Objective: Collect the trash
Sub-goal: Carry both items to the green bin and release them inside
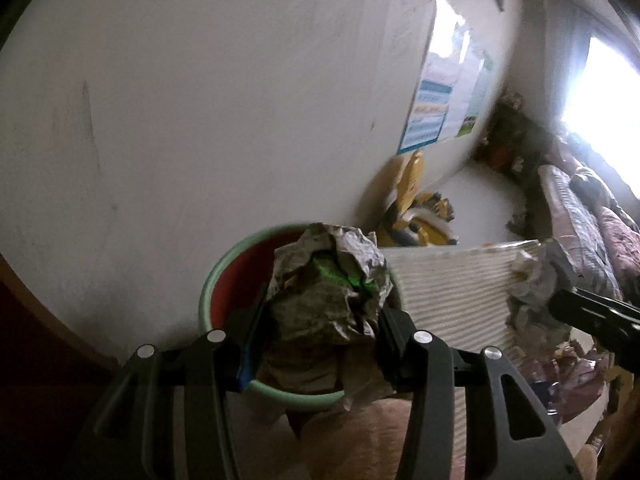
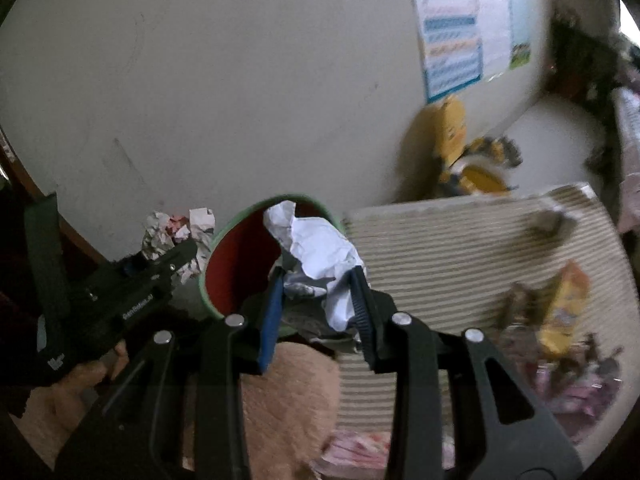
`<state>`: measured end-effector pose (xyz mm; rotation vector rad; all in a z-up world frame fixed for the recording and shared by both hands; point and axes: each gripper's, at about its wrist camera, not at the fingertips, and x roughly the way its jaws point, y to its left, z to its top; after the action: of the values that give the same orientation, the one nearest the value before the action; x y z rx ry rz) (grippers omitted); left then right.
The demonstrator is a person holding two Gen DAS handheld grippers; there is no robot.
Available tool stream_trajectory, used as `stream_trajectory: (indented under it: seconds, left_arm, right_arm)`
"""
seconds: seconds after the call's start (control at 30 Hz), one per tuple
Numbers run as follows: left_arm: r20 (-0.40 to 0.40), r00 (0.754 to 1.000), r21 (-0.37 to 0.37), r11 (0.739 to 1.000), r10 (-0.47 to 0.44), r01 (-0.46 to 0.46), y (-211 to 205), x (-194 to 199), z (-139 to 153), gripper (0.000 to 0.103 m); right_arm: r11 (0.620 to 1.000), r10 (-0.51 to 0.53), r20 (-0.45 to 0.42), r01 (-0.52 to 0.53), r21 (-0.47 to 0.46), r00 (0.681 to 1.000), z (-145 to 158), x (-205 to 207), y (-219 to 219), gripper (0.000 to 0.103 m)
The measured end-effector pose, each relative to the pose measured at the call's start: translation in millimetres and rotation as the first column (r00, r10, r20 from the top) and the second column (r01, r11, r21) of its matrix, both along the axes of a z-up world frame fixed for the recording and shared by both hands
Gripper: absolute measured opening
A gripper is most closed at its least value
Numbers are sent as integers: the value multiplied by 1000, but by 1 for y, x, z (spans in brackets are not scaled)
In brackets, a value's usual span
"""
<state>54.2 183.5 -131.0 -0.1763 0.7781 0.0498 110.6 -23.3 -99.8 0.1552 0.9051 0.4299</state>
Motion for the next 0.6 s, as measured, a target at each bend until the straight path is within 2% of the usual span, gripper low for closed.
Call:
stream_trajectory:
  seconds: [0.2,0.4,0.5,0.6]
  left_arm:
    - [-67,997,-8,1000,26,-26,25,23,-33,44]
    - [-105,993,-11,999,48,-49,38,49,-54,49]
    - [-114,992,-17,999,49,-51,40,54,-57,52]
    - [-112,993,-17,999,44,-47,41,54,-59,53]
  right_arm:
    - [998,63,-53,-62,33,997,-21,47,44,34]
    - [996,94,-102,-95,-4,990,-43,74,71,35]
    - [996,88,-122,-89,-2,989,-53,84,73,40]
    - [997,78,-132,-79,-2,988,-58,88,72,51]
